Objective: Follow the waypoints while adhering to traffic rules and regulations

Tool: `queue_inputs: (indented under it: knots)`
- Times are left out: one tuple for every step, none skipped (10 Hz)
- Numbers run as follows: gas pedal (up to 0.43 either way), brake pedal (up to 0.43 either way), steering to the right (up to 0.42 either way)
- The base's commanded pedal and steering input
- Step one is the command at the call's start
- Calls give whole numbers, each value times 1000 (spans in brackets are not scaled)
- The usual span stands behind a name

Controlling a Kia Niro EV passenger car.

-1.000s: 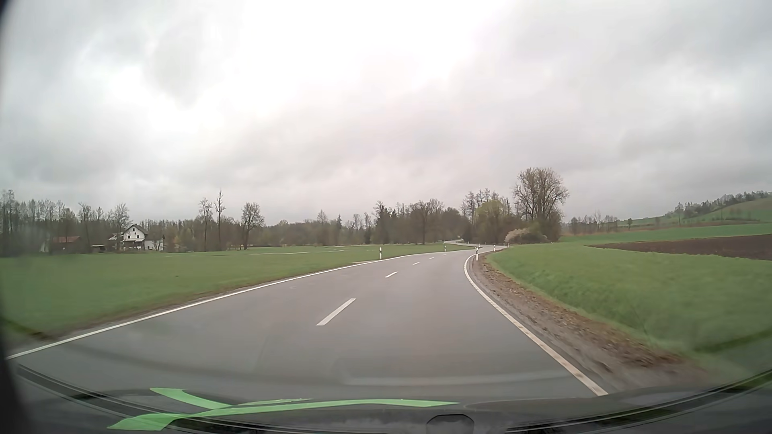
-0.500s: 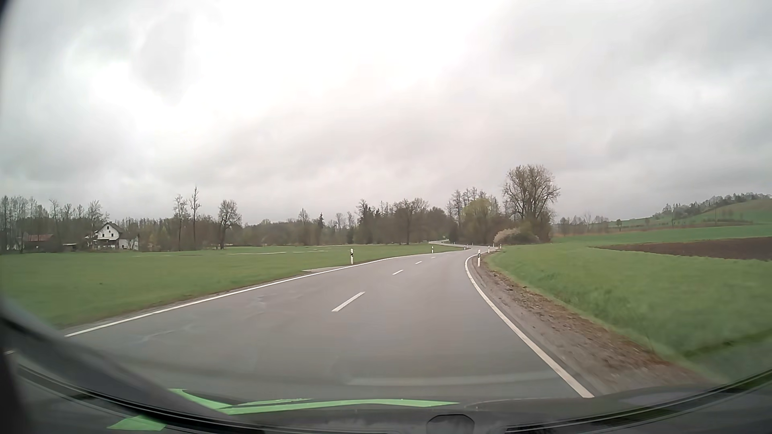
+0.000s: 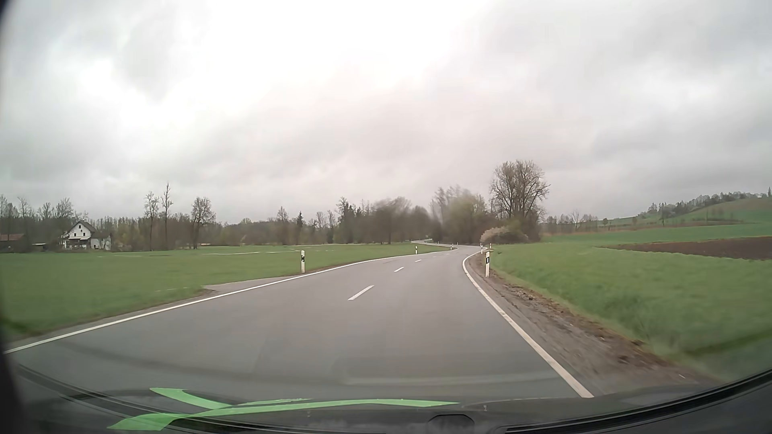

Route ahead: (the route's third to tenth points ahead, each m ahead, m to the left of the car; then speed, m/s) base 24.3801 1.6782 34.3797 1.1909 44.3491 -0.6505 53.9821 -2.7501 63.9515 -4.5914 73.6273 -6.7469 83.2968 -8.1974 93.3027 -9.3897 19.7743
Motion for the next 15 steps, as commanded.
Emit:
queue_inputs:
  knots:
    - [110, 0, 21]
    - [118, 0, 21]
    - [130, 0, 21]
    - [138, 0, 20]
    - [138, 0, 19]
    - [150, 0, 18]
    - [150, 0, 18]
    - [150, 0, 18]
    - [150, 0, 18]
    - [150, 0, 18]
    - [150, 0, 18]
    - [130, 0, 18]
    - [130, 0, 18]
    - [130, 0, 18]
    - [118, 0, 18]
